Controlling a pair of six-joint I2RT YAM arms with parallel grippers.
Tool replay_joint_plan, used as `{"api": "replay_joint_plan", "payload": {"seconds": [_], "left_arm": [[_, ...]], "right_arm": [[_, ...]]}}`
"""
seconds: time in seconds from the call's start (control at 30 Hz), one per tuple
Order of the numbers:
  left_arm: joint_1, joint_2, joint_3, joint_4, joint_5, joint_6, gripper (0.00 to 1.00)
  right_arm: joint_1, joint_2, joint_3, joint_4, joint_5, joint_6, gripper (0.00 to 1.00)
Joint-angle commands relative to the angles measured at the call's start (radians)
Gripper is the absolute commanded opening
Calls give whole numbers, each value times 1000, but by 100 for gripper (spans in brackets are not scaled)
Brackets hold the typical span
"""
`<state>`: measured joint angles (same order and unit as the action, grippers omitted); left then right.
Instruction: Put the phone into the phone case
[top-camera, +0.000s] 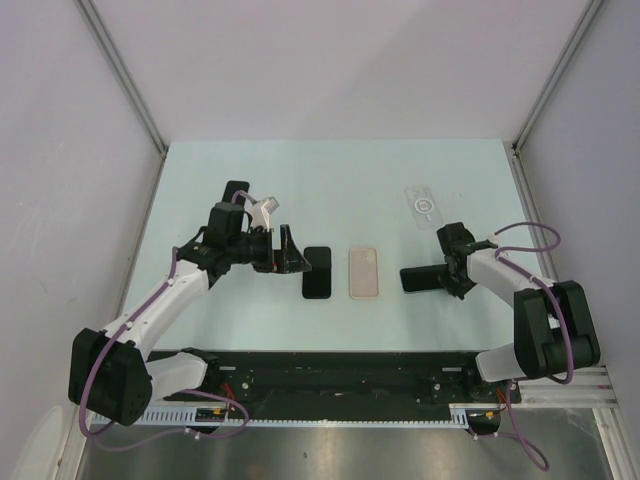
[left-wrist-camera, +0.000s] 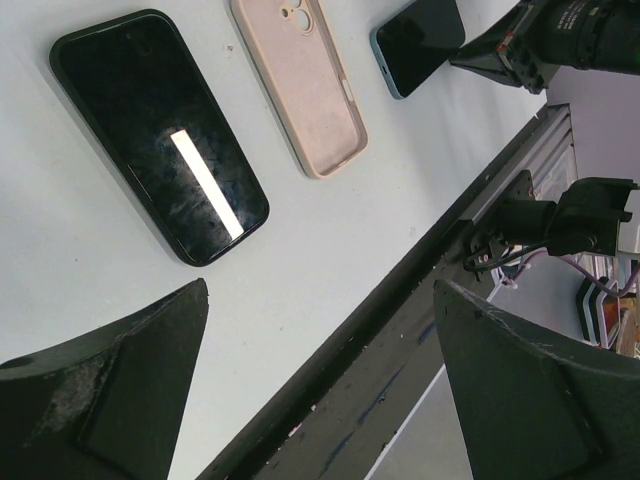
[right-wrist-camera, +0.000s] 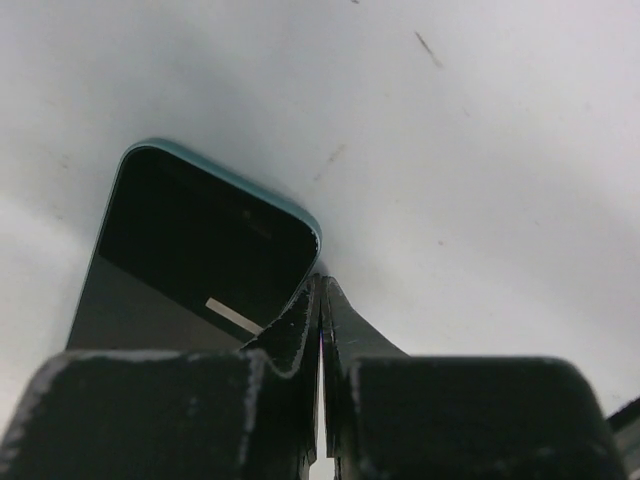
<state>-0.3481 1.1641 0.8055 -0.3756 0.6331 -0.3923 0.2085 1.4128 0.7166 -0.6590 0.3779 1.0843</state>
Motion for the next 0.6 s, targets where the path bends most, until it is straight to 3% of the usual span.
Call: {"api": "replay_joint_plan", "payload": {"seconds": [0.0,0.27,0.57], "left_arm": [[5,-20,-5,26,24,1,98],[6,-20,-5,24,19,3,98],[6,-21,-3,21,16,4,98]], "right_arm": [[5,47,0,139,21,-52,0],[5,143,53,334,-10,-250,0],[6,186,159,338,-48,-397,8]]}}
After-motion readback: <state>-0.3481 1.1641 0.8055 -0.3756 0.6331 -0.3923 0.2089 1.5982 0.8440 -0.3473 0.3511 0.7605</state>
